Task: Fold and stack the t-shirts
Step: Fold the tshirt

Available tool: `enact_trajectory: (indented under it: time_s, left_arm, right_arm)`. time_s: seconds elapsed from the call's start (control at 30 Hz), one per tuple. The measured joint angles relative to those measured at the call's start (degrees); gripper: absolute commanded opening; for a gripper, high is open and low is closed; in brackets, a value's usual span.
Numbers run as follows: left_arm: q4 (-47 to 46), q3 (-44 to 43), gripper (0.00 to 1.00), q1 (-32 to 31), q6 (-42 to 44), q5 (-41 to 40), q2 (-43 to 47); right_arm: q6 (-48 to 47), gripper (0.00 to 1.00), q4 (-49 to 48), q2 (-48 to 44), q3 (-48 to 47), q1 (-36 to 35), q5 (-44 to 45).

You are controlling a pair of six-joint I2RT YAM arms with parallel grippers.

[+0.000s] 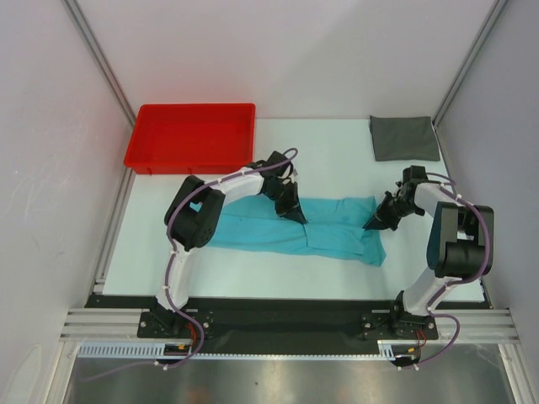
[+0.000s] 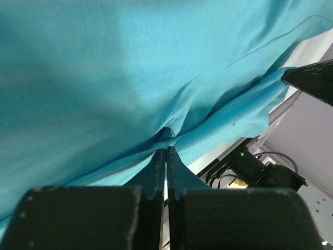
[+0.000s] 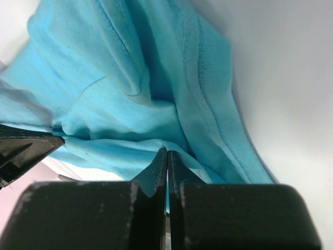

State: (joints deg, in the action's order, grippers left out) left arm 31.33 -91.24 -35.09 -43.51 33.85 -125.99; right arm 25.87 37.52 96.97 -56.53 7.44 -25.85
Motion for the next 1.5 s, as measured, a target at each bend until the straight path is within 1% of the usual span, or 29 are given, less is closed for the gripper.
enact_trajectory:
  time_s: [0.03,0.1,0.13,0.17,0.2,0.27,0.3,0.37,0.4,0.43,0.53,0.6,0.63,0.77,0.87,0.9,1.0,1.17,1.3,1.37,1.4,1.5]
  left_arm:
    - [-0.13,0.0,0.0,0.07,-0.02,0.0,-0.02]
    - [-0.44,0.0,0.09,0.15,-0.04,0.02,-0.07]
    - [-0.52,0.0,0.2,0.15,-0.02,0.02,-0.11]
    - [-0.59,0.0,0.25,0.15,0.0,0.02,-0.13]
    - [-0.59,0.04,0.32,0.15,0.0,-0.02,-0.15]
    - [-0.55,0.09,0.42,0.2,-0.02,-0.15,-0.13]
    - [-0.55,0.11,0.45,0.24,0.02,-0.2,-0.13]
    - [-0.35,0.17,0.5,0.26,0.07,-0.35,-0.13]
    - [-0.31,0.31,0.5,0.28,0.13,-0.46,-0.11]
    - [-0.09,0.46,0.5,0.28,0.2,-0.48,0.0]
    - [1.03,0.76,0.5,0.28,0.63,-0.81,0.81]
    - [2.08,1.18,0.44,0.28,1.03,-1.18,2.12]
    - [2.43,1.38,0.39,0.28,1.14,-1.29,3.06]
    - [2.32,1.68,0.32,-0.07,1.51,-0.96,6.16]
    - [1.31,1.68,0.29,-0.85,1.22,0.2,6.47]
    - [0.98,1.68,0.29,-1.22,0.98,0.61,6.27]
    - [0.2,1.66,0.29,-3.17,0.39,1.55,5.33]
    - [0.07,1.66,0.28,-5.49,0.74,1.86,2.4]
    - [0.44,2.8,0.28,-5.38,1.99,0.48,0.2]
    - [0.5,3.08,0.27,-5.27,2.12,1.03,0.04]
    - [0.5,3.08,0.28,-5.27,2.56,0.92,0.17]
    - [1.44,2.8,0.35,-5.33,3.82,0.22,0.55]
  right_arm:
    - [0.0,0.0,-0.15,0.0,0.0,0.26,-0.02]
    - [0.0,0.0,-0.57,0.02,0.02,0.46,-0.07]
    - [0.0,0.0,-0.7,0.02,0.02,0.46,-0.09]
    - [0.0,0.01,-0.83,0.02,0.04,0.46,-0.09]
    - [-0.02,0.06,-0.94,0.02,0.04,0.46,-0.09]
    - [-0.02,0.13,-0.96,0.0,0.04,0.5,-0.07]
    - [-0.15,0.17,-0.94,0.0,0.02,0.52,0.0]
    - [-0.48,0.23,-0.68,-0.02,0.02,0.61,0.39]
    - [-0.66,0.29,-0.31,-0.2,0.02,0.63,0.72]
    - [-0.9,0.32,0.24,-0.52,0.0,0.66,1.22]
    - [-1.64,0.36,2.47,-2.78,-0.15,0.68,2.45]
    - [-1.99,0.36,3.89,-4.85,-0.33,0.59,3.1]
    - [-2.14,0.36,4.61,-5.97,-0.46,0.46,3.34]
    - [-1.97,0.31,6.16,-9.33,-0.52,-1.05,3.65]
    - [-1.01,0.2,6.23,-10.23,-0.44,-3.91,2.6]
    - [-0.55,0.15,5.81,-10.29,-0.11,-4.68,2.08]
    - [0.76,0.11,4.2,-10.29,2.01,-6.54,0.0]
    - [1.33,0.09,1.81,-8.44,7.23,-6.49,-0.52]
    - [1.05,0.09,1.16,-6.34,10.45,-6.03,1.25]
    - [1.01,0.1,1.27,-6.1,10.78,-5.86,1.77]
    - [0.96,0.1,1.22,-6.19,10.71,-5.84,2.08]
    - [0.59,0.14,2.05,-6.49,9.88,-5.9,3.52]
